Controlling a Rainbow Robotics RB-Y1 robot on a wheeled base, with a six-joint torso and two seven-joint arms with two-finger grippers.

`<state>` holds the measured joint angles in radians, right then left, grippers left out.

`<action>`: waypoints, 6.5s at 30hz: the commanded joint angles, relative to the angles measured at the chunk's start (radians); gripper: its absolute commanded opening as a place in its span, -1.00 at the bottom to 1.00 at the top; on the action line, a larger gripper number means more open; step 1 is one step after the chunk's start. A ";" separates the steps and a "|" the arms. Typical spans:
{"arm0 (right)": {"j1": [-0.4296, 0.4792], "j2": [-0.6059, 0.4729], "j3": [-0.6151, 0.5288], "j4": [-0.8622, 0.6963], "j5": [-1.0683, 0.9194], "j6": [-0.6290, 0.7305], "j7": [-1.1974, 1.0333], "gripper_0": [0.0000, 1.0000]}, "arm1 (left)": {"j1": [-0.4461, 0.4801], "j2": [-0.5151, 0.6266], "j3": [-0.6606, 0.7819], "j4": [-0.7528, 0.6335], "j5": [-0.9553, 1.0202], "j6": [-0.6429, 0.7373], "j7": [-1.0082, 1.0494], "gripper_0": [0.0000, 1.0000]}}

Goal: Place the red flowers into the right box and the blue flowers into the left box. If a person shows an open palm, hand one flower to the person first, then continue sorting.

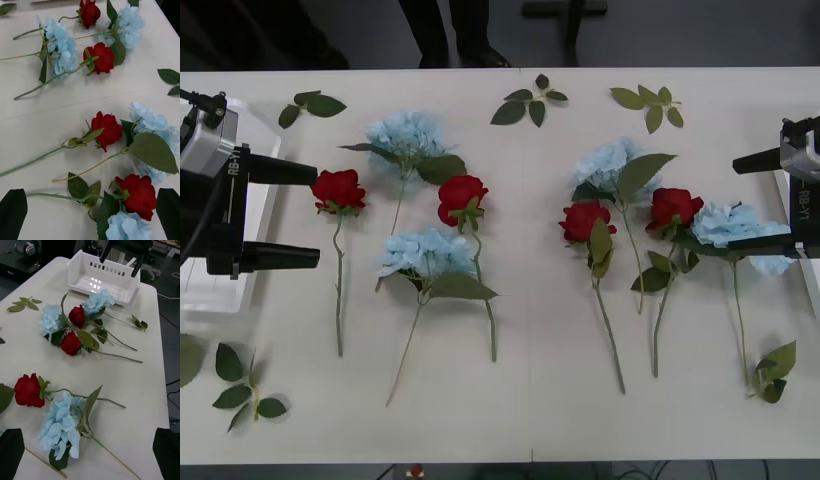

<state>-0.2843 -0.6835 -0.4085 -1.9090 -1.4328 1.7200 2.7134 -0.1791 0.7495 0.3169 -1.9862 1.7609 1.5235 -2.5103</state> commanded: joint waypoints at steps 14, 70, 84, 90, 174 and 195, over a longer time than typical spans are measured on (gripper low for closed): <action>-0.022 -0.030 -0.013 -0.016 0.000 -0.008 -0.008 1.00 | -0.034 0.008 0.004 -0.010 -0.006 -0.019 -0.045 1.00; -0.022 -0.030 -0.013 -0.016 0.000 -0.008 -0.008 1.00 | -0.034 0.008 0.004 -0.010 -0.006 -0.019 -0.045 1.00; -0.022 -0.030 -0.013 -0.016 0.000 -0.008 -0.008 1.00 | -0.034 0.008 0.004 -0.010 -0.006 -0.019 -0.045 1.00; -0.003 -0.011 0.011 -0.004 -0.003 -0.007 -0.008 1.00 | -0.020 -0.001 0.001 0.001 -0.006 -0.016 -0.045 1.00; 0.091 -0.045 0.570 0.367 0.678 -0.551 -1.342 0.87 | -0.210 -0.303 -0.291 0.250 -1.319 -0.149 0.949 -1.00; 0.088 -0.045 0.571 0.384 0.666 -0.568 -1.328 -0.77 | -0.129 -0.236 -0.111 -0.122 -0.491 -0.388 0.697 -1.00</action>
<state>-0.1822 -0.7482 0.1593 -1.5185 -0.7627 1.1525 1.3707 -0.2976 0.4983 0.2234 -2.1064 1.2187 1.1758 -1.7190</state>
